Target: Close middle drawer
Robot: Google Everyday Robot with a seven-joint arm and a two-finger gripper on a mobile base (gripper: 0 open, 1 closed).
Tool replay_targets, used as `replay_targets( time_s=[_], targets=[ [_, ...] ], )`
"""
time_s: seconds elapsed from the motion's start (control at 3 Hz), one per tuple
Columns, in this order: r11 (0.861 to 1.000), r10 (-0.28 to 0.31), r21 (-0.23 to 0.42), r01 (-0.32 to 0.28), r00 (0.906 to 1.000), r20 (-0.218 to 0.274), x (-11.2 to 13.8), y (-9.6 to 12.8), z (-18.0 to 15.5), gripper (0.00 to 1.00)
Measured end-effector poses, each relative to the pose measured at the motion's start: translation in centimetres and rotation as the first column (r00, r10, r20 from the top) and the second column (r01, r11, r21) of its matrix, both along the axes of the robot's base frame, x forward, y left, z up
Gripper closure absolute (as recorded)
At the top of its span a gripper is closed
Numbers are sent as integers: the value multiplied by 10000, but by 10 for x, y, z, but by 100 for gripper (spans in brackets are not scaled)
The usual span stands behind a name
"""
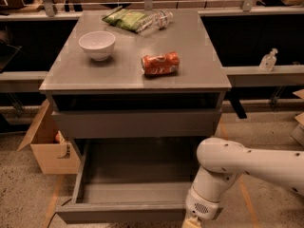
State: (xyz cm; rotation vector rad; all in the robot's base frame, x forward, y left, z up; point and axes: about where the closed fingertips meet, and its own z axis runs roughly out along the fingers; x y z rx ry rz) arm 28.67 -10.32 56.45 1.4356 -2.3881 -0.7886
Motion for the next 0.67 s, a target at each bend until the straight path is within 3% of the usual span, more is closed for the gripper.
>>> replay_targets(
  time_s=[0.33,0.67],
  targets=[
    [9999,-118,-121,111,9981,-611,3,6,-49,65],
    [9895,-1426,-333,1406,9873,-703,24,-5,-108,96]
  ],
)
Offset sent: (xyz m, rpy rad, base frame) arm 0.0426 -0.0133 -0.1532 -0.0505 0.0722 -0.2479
